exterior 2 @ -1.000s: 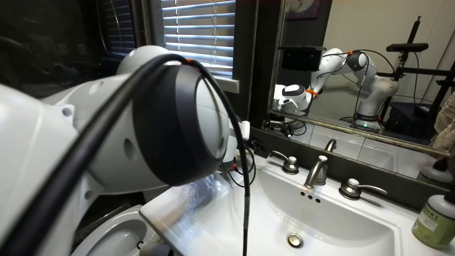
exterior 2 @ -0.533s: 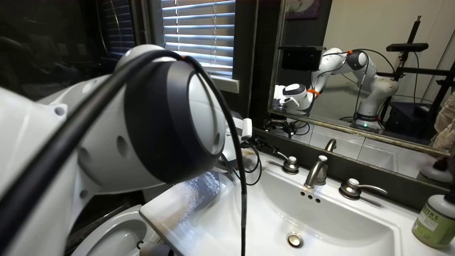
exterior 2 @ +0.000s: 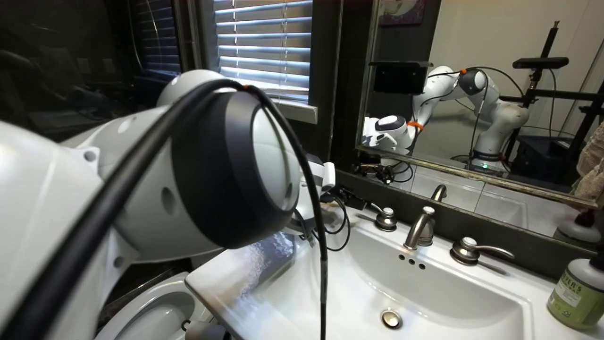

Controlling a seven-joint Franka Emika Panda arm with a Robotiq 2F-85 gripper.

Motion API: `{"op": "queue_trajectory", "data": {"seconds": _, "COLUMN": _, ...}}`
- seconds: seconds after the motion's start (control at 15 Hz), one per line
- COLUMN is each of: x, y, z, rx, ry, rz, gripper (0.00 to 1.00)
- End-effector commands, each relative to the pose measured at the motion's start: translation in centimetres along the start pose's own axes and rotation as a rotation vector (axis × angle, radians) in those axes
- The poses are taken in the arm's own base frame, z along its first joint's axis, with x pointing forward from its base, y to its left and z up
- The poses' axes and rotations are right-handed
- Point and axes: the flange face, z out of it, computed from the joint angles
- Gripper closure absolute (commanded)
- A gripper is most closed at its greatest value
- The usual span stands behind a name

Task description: Turn off the water

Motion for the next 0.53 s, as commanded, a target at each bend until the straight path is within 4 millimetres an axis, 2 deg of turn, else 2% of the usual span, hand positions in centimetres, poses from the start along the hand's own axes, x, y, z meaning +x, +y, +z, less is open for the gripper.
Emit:
{"op": "queue_trajectory", "data": {"seconds": 0.0, "x": 0.63, "y": -0.51, "z": 0.65, "rx": 0.055, "ry": 0.038, "rz": -0.022, "gripper": 0.00}}
{"op": "queue_trajectory", "data": {"seconds": 0.47, "x": 0.26, "y": -0.65, "z": 1.63, "rx": 0.103, "ry": -0.030, "rz": -0.127, "gripper": 0.00}}
